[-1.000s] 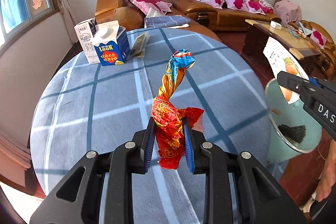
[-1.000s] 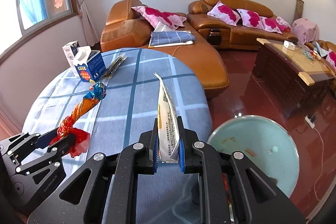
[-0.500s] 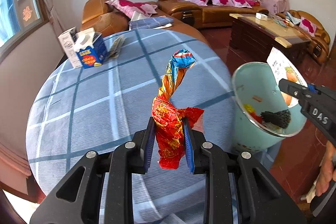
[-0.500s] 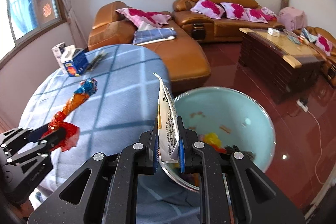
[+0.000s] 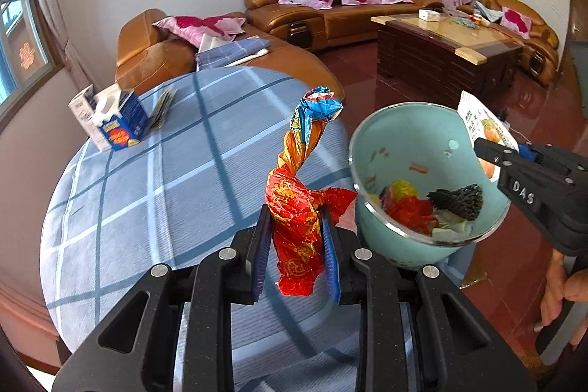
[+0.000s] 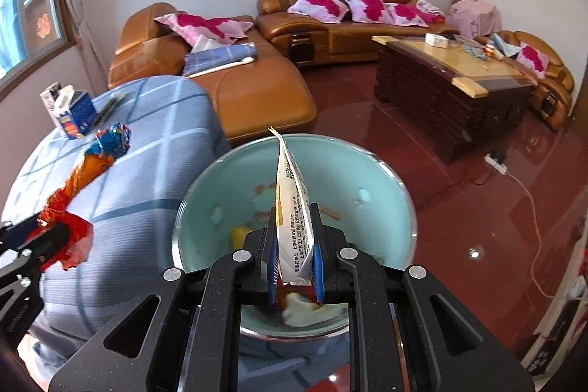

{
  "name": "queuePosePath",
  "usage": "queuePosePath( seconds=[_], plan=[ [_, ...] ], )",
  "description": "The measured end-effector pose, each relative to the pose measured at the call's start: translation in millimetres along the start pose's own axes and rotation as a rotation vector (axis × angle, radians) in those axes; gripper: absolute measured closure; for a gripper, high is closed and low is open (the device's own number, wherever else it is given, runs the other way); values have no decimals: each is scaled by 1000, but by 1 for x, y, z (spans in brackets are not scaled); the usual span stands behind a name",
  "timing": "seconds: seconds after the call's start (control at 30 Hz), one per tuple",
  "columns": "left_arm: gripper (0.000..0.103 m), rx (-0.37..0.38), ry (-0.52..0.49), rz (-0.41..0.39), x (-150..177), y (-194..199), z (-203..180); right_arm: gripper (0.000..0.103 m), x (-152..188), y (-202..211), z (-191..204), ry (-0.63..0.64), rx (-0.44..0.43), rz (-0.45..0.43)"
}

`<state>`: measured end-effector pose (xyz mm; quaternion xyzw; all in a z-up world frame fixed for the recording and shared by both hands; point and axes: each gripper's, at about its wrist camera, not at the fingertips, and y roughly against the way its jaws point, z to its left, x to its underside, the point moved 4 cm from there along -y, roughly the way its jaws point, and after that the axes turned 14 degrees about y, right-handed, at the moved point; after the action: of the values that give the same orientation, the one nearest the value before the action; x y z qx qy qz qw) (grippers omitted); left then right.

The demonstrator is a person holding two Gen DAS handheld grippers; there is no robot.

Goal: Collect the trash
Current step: 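Carry the white wrapper and red foil wrapper over the teal bucket with both tools, then open both tools over the teal bucket to drop the wrappers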

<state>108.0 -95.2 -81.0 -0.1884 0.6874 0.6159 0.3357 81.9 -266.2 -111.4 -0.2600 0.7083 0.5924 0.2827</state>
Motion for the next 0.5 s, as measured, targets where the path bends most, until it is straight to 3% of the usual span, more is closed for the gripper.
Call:
queuePosePath(
  seconds=[0.23,0.5],
  plan=[
    [77,20,-71,-6,-3,-7,-37,87,5,-14,-21,3,94,25],
    [77,41,-116,5,-3,-18,-62,87,14,-33,-27,24,126,72]
  ],
)
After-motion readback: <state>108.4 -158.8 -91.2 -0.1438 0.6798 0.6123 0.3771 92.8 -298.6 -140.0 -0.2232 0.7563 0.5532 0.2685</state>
